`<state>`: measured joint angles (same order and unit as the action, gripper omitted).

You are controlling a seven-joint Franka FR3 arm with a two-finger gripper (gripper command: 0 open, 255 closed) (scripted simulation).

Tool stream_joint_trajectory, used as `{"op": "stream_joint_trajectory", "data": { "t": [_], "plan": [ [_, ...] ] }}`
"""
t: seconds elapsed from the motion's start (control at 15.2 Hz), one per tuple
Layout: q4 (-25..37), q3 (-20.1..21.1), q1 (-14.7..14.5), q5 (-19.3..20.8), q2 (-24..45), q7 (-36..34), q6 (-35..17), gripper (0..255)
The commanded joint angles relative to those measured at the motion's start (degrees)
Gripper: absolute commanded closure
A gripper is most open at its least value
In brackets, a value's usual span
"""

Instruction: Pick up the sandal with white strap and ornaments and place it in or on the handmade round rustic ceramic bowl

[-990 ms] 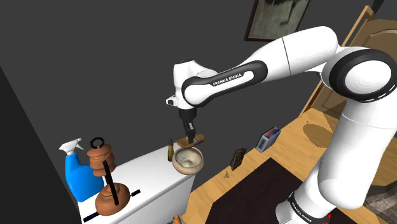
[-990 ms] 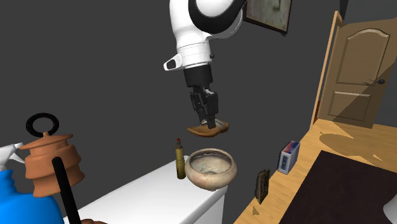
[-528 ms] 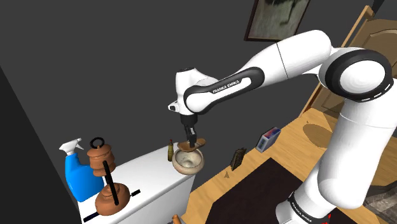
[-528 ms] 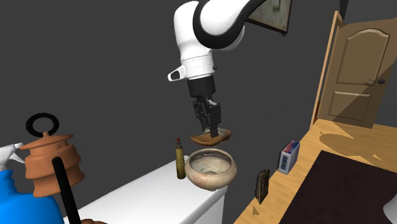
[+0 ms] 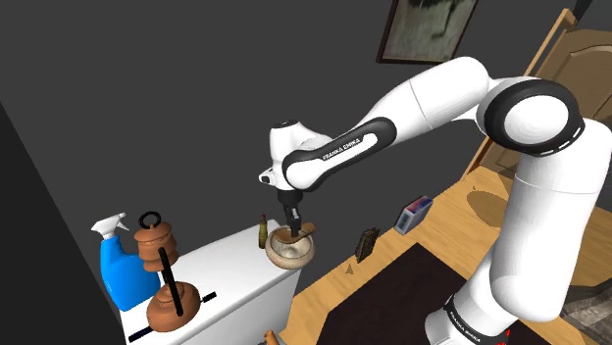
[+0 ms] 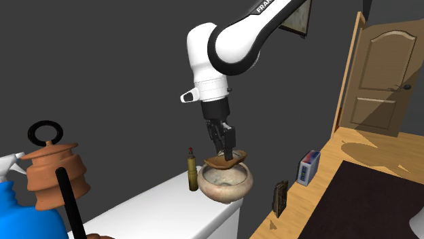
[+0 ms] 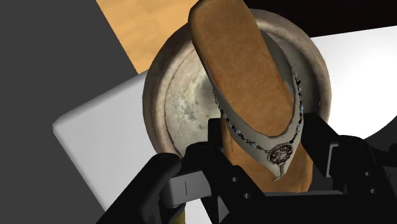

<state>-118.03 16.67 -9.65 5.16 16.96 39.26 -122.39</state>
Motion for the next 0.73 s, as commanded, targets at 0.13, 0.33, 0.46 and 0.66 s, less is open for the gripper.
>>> {"op": "stream_joint_trajectory", "data": {
  "t": [0.13, 0.33, 0.46, 0.66],
  "plan": [
    [-0.20, -0.07, -0.11, 0.24, 0.67, -0.22, -0.88, 255],
    [-0.19, -0.07, -0.11, 0.24, 0.67, -0.22, -0.88, 255],
    [-0.19, -0.07, -0.11, 0.24, 0.67, -0.22, -0.88, 255],
    [-0.20, -0.07, -0.11, 0.24, 0.67, -0.22, -0.88, 0]
  ]
}}
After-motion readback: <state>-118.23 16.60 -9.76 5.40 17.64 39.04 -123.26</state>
